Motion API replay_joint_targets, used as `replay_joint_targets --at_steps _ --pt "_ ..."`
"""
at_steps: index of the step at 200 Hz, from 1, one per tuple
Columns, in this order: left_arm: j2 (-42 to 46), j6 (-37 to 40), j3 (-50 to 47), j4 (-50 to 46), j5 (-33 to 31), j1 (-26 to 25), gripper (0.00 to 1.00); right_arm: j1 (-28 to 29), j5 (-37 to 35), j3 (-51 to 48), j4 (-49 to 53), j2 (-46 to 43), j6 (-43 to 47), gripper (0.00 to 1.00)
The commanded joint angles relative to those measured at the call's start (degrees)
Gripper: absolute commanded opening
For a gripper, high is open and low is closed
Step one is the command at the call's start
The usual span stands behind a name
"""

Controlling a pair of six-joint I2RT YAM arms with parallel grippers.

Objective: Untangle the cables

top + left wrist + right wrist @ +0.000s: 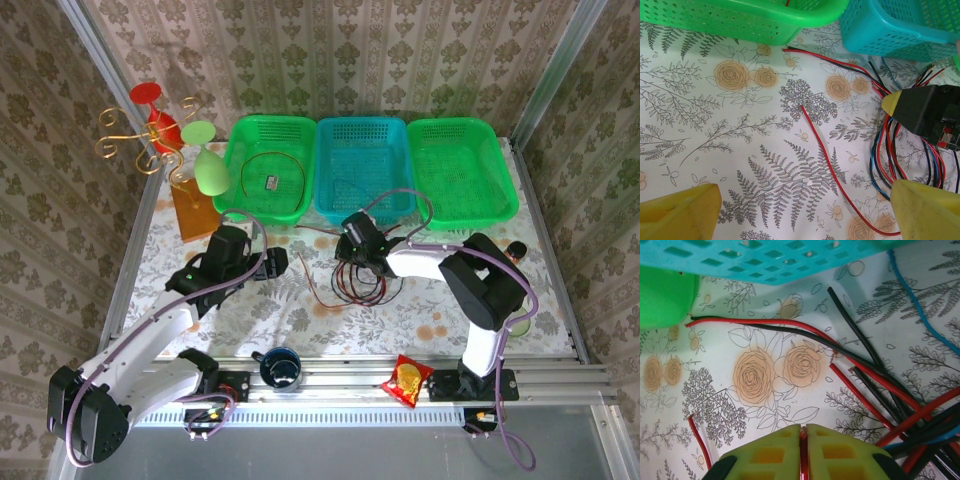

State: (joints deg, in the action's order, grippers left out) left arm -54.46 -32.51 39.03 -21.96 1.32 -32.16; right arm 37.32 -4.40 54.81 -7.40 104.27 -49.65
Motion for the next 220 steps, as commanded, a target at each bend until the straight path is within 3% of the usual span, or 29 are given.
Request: replay_joint_targets --at_steps 1,22,108,166,220 --pt "1.69 -0.93 1.49 -2.23 -0.03 0.17 0.88 0.80 -2.87 -1.67 -2.19 -0.74 -0.70 0.07" --pt "3.09 -0.89 1.54 -3.32 -0.52 0.17 0.88 0.99 -3.91 -1.81 -0.97 -2.83 0.12 0.00" --pt "3.34 -0.45 3.18 -3.51 0.40 -1.56 0.88 1.77 -3.57 -6.58 2.29 -15.20 1.42 0.00" --pt "-1.31 -0.53 6.69 1.62 2.19 -5.37 0.88 2.32 -1.52 -9.29 5.89 -30.73 4.99 0.00" --pt "-7.01 -0.64 10.85 5.28 3.90 -7.37 0.88 2.21 2.98 -5.30 8.20 -39.24 7.08 0.00"
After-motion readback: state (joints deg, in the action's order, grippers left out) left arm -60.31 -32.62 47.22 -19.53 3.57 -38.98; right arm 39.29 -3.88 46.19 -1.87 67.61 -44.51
